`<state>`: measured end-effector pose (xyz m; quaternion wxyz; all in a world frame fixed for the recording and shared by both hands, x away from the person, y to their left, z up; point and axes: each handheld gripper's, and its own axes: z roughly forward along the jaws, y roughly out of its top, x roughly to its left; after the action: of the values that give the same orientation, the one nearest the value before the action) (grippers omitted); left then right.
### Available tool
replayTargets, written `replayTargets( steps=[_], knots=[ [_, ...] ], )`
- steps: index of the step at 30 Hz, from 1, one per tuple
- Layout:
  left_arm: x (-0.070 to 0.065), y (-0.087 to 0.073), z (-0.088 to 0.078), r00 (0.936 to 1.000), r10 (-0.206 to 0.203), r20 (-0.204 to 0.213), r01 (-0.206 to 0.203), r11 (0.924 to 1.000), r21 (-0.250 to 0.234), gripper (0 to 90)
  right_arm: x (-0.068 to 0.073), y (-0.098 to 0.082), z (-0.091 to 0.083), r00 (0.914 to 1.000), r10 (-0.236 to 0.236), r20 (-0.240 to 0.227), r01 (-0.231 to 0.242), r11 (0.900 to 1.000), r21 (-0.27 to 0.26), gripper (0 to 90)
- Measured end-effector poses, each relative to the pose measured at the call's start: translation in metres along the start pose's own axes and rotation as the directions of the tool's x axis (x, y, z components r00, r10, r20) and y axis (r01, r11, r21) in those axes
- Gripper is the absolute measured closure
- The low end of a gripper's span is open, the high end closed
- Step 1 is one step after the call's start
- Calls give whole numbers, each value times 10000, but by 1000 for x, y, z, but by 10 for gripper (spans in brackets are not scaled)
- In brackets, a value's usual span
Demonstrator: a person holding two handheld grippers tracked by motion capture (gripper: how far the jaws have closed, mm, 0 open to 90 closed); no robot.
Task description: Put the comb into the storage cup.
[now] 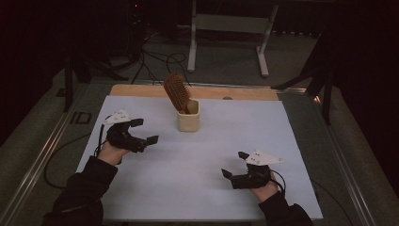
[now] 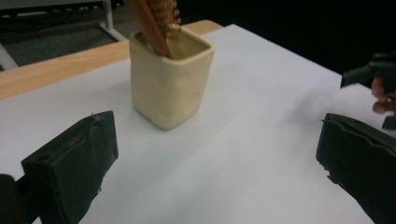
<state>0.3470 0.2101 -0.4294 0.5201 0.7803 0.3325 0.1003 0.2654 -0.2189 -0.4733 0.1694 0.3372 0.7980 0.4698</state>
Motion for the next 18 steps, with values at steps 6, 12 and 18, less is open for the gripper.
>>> replayTargets(
  steps=[6,12,18],
  knots=[
    [-3,-21,-8,9999,-125,63,125,9999,-30,0,0,-1,1,10000,9,-39,-9,10000,-18,97],
    [-7,-37,-16,10000,-44,11,44,10000,39,0,0,-1,0,10000,-6,-64,6,10000,-39,96],
    [-10,-54,-23,10000,35,-22,-34,9999,109,0,0,-1,0,10000,17,-62,-17,10000,-56,97]
  ],
)
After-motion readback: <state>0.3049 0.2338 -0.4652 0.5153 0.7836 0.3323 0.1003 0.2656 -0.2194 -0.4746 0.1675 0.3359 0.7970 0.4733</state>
